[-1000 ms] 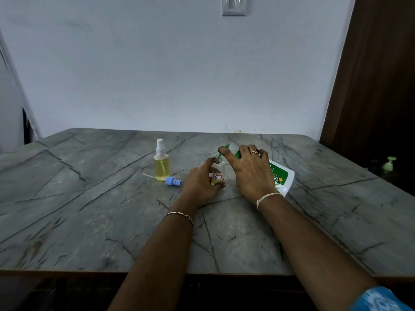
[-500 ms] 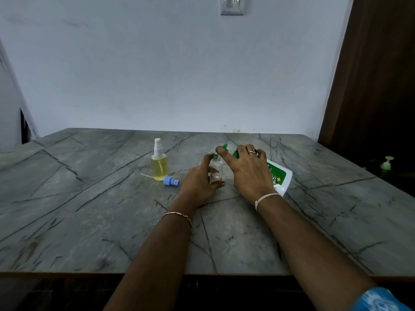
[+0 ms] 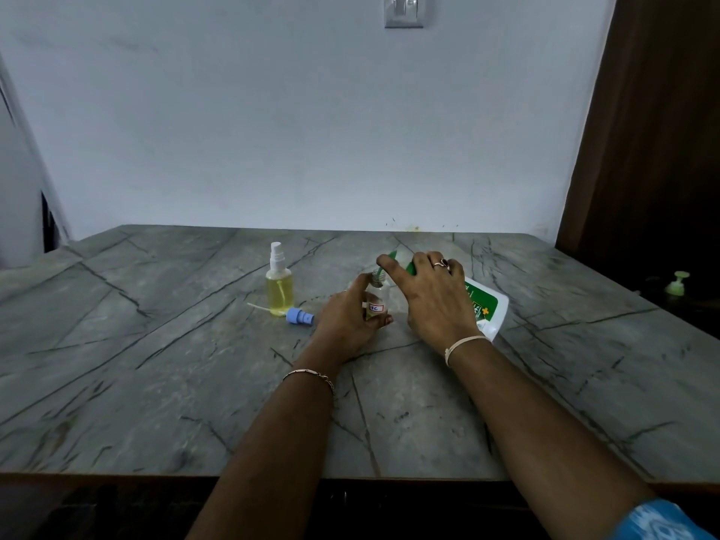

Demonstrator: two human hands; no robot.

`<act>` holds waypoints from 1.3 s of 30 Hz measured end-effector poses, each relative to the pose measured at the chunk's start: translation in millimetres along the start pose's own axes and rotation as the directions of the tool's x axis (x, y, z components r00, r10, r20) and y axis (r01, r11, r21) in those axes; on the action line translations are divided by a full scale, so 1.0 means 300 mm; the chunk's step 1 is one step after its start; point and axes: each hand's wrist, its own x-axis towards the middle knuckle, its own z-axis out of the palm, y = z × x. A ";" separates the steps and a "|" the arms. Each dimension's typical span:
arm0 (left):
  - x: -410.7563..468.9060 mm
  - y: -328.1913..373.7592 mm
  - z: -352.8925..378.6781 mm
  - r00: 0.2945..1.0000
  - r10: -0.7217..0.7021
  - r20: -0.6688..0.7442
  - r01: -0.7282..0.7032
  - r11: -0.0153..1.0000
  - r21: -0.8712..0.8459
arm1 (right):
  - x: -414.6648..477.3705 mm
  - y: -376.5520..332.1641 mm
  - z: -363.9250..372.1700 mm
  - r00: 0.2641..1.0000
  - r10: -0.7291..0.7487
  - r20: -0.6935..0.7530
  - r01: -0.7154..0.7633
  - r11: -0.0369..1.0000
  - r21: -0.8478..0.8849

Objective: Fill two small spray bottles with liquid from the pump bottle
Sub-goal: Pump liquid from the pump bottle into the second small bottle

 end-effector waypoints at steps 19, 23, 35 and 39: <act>-0.001 -0.003 0.001 1.000 0.013 -0.007 -0.013 1.000 0.021 | -0.003 0.004 0.003 1.000 0.005 -0.003 -0.005 1.000 0.026; -0.003 -0.003 0.000 1.000 0.014 -0.011 -0.013 1.000 0.023 | 0.000 0.004 0.004 1.000 0.019 0.003 -0.020 0.999 0.025; -0.003 -0.002 0.003 1.000 0.012 -0.023 -0.011 0.999 0.034 | 0.001 0.000 0.004 1.000 0.004 -0.020 -0.004 1.000 0.006; -0.002 0.005 0.001 1.000 0.011 -0.015 -0.010 0.999 0.052 | -0.001 0.004 0.008 1.000 0.008 -0.008 -0.008 1.000 -0.010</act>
